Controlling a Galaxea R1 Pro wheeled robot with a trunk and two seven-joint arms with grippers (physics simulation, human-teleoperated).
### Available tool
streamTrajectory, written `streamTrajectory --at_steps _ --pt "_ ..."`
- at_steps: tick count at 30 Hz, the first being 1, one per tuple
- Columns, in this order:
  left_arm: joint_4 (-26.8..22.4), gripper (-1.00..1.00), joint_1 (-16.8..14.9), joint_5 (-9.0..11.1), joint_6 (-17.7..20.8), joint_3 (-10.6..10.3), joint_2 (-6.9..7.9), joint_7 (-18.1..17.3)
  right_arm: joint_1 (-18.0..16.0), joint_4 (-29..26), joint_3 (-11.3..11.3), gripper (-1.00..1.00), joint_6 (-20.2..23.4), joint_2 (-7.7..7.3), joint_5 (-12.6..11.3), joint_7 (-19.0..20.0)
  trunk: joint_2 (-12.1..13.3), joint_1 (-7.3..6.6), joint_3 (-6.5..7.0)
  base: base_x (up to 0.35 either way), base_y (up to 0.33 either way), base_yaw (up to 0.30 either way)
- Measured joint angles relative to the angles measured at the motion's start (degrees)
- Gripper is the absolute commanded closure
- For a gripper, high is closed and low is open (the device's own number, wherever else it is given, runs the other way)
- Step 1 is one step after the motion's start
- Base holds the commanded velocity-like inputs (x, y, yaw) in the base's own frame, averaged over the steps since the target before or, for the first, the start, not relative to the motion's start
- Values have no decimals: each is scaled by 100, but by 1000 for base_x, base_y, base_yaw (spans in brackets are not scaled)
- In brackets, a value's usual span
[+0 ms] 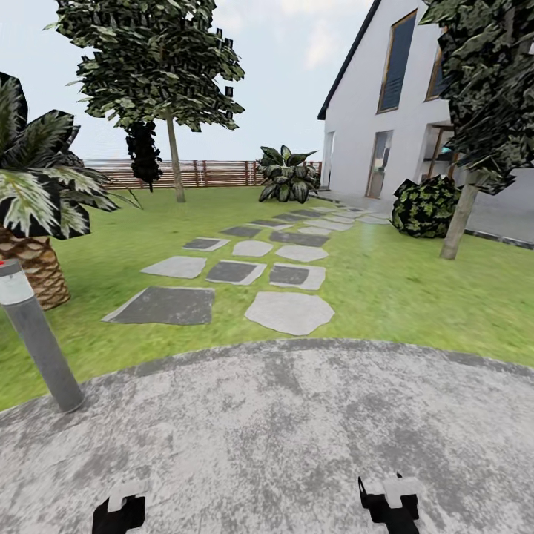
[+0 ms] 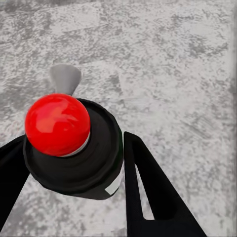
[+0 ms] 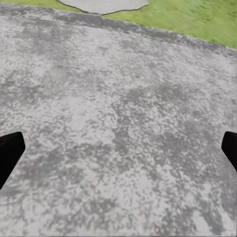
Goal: In the garden, pick up the pesticide atomizer on the floor and spray pesticide onto both trees until each tree trunk is fully covered.
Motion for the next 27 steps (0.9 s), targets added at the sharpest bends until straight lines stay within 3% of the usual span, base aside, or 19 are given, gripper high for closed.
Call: streamTrajectory --at_steps 6,27 --pt "3 100 2 0 1 1 1 0 -1 1 0 -100 0 1 1 0 0 0 0 316 -134 159" --pt "4 100 0 0 1 1 -8 0 -3 -7 0 -100 0 10 -18 0 0 0 -43 316 -137 267"
